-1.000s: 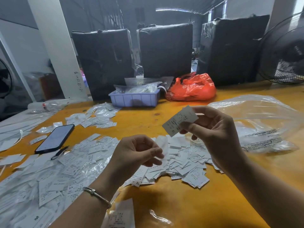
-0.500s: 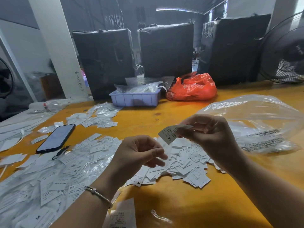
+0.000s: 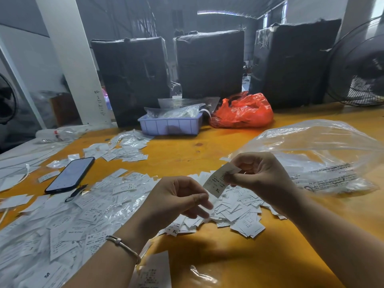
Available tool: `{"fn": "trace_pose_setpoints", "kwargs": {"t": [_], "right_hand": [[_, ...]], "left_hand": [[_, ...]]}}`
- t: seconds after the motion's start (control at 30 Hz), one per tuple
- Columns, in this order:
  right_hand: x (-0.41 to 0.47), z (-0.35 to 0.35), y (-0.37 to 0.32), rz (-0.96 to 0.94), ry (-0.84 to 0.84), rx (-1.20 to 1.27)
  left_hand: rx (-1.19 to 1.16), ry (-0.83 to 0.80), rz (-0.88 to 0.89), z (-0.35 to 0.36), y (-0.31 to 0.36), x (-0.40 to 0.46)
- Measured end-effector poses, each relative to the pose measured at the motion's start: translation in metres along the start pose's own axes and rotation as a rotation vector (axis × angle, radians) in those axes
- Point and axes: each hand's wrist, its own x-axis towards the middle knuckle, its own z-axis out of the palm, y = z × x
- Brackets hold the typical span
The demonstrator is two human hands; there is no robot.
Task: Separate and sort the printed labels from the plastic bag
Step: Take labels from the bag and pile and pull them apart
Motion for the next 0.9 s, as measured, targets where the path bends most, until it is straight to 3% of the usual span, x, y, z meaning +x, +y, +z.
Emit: {"fn": "trace_pose_setpoints", "kwargs": {"t": [0.23, 0.4, 0.9], "right_hand": [[0.000, 0.006, 0.000, 0.025, -0.122, -0.086], [0.001, 0.002, -0.001, -0.035, 0.029, -0.020], [-0.007, 0.031, 0.005, -0.050, 0.050, -0.022]], "left_hand": [[0.014, -0.020, -0.022, 0.001, -0.002, 0.001], [0.006, 0.006, -0.024, -0.001, -0.003, 0.002], [-0.059, 0.035, -0.022, 0.000, -0.001, 0.002]]}}
